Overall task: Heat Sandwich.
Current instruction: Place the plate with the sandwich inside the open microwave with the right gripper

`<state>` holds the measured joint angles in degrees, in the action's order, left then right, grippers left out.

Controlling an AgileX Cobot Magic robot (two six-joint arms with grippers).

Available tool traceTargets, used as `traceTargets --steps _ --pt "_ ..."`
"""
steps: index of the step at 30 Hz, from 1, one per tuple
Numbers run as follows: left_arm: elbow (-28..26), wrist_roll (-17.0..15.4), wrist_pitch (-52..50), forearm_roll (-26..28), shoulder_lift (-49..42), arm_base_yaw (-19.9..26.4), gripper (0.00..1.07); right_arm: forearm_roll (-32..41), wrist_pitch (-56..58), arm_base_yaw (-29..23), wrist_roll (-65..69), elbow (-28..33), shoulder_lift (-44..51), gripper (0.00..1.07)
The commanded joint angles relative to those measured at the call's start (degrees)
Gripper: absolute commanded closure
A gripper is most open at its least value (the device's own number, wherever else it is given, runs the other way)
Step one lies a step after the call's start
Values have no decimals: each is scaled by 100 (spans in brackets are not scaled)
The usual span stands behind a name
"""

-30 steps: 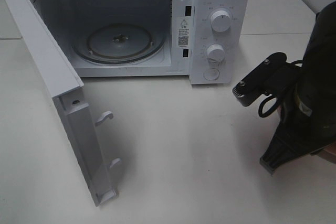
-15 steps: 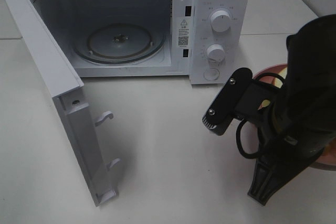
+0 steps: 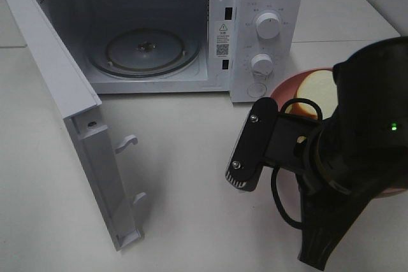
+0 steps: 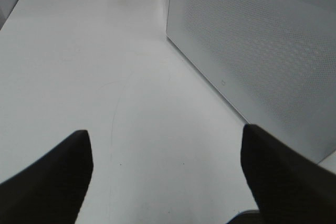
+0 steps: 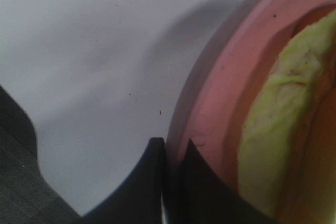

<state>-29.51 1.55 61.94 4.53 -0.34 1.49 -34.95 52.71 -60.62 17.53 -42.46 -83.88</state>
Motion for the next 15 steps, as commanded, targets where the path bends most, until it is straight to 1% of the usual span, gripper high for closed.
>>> traceTargets --steps 1,8,10,12,13,15 --pt "11 -23 -69 17 -92 -17 33 -286 -103 -29 -355 6 57 106" --pt "11 -23 -69 17 -92 -17 33 -361 -613 -29 -1318 6 57 106" --pt "11 -23 -69 17 -92 -17 33 -361 -619 -29 -1427 6 57 106" --pt "11 -23 -69 17 -92 -17 33 -361 -619 -29 -1690 6 57 106" --pt "11 -23 -69 17 -92 -17 33 -361 -619 -29 -2068 6 57 106" --pt "11 -23 -69 17 -92 -17 33 -361 -636 -29 -2235 6 57 107"
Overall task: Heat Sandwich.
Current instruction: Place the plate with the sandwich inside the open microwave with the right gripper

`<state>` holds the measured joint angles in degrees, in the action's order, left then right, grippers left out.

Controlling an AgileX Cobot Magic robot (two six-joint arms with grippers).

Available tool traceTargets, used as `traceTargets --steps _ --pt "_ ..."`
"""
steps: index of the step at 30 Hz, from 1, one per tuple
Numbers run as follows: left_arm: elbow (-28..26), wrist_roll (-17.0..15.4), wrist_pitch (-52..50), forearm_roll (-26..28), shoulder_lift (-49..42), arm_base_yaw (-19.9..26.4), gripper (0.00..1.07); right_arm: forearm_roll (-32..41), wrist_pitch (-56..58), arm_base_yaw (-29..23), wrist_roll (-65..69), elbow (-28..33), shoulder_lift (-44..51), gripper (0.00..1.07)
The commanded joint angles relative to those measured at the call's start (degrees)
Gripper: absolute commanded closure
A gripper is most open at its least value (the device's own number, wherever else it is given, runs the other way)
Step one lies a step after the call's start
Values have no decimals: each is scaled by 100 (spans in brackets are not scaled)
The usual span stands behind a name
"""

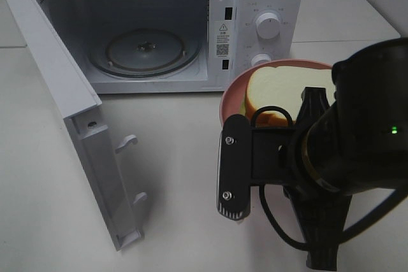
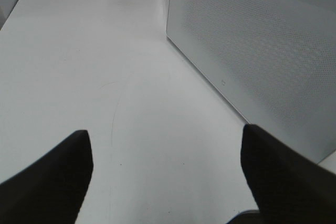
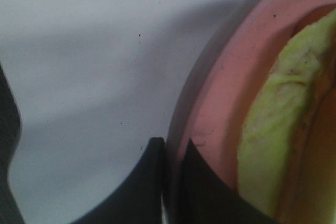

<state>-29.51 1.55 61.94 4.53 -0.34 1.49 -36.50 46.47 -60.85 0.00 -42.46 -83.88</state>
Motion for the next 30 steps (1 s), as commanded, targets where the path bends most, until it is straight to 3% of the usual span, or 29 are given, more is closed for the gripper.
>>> traceTargets --steps 1,27,30 --pt "11 -23 -69 17 -92 -17 33 -206 -34 -6 -647 6 57 107" --pt "11 -23 -69 17 -92 -17 33 -149 -1192 40 -3054 6 57 107" --pt "11 -23 -69 17 -92 -17 33 52 -1404 332 -3358 6 57 107"
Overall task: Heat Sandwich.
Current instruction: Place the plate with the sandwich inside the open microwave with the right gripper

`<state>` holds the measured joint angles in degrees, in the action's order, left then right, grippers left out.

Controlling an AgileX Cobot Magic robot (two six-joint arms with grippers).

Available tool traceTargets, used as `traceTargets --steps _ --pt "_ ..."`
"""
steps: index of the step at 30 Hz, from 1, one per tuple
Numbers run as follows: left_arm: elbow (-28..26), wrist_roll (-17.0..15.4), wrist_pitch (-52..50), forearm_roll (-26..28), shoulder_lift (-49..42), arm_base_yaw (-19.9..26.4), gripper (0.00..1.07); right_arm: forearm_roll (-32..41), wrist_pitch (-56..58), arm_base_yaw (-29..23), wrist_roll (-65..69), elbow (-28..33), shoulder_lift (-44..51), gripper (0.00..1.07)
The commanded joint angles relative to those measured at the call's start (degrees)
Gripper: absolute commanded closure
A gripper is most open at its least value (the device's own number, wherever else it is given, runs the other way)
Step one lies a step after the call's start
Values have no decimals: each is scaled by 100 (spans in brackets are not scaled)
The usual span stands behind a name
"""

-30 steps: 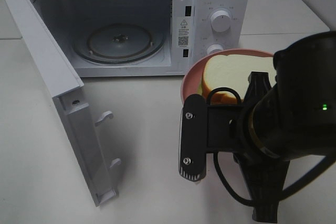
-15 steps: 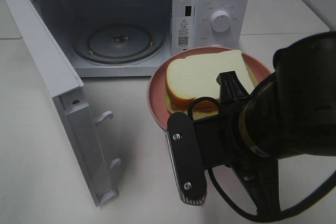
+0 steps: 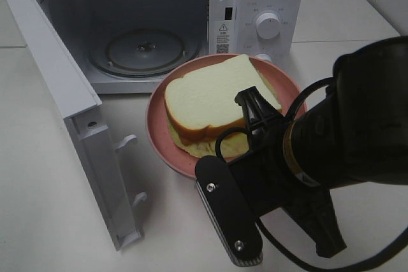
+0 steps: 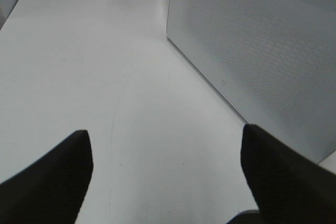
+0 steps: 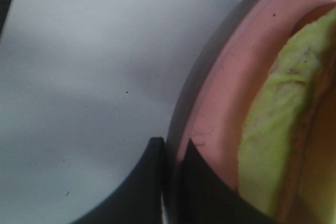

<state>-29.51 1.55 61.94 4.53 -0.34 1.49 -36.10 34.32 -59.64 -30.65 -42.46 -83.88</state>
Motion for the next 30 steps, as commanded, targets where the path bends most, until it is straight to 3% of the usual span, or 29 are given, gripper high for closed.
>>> traceTargets --steps 1,6,12,30 --pt "11 -23 -69 17 -92 -17 33 115 -258 298 -476 6 57 107" --pt "11 -23 -69 17 -92 -17 33 636 -521 653 -1478 6 57 107" --pt "11 -23 -69 17 -92 -17 33 1748 -802 1203 -3403 6 57 107" --pt "11 -23 -69 17 -92 -17 33 3237 -928 2097 -6549 -69 57 107"
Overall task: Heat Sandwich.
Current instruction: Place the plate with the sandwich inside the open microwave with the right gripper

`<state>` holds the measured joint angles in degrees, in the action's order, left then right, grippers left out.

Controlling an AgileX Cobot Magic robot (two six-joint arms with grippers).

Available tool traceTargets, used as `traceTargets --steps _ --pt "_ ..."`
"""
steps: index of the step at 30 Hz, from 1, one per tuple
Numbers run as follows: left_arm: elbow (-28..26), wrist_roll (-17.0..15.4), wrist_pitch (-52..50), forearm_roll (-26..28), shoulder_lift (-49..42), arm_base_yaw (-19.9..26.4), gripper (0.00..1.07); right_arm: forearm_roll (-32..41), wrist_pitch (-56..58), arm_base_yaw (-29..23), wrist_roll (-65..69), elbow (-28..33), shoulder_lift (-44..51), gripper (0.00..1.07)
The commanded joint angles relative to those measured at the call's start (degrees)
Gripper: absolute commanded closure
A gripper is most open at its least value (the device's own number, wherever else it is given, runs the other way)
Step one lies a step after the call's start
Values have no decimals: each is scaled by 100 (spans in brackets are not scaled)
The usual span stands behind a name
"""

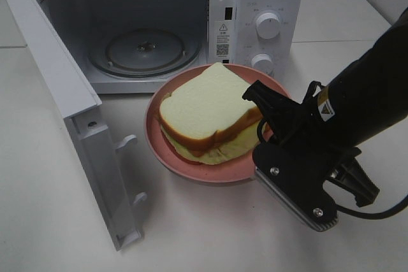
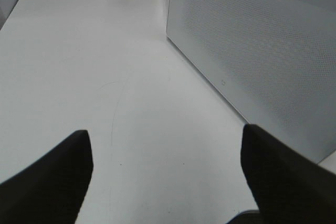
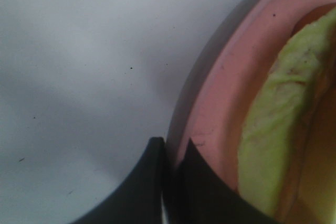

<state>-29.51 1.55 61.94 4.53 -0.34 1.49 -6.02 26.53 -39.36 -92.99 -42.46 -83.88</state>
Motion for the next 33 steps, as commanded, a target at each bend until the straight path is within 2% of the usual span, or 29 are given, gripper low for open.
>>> traceTargets --steps 1,23,33 --pt "11 -23 -69 17 -92 -17 33 246 -143 69 -315 -97 57 107" --pt "11 -23 -69 17 -92 -17 33 252 -178 52 -201 -178 57 107" --pt "11 -23 -69 17 -92 -17 33 401 292 52 -201 -665 57 107"
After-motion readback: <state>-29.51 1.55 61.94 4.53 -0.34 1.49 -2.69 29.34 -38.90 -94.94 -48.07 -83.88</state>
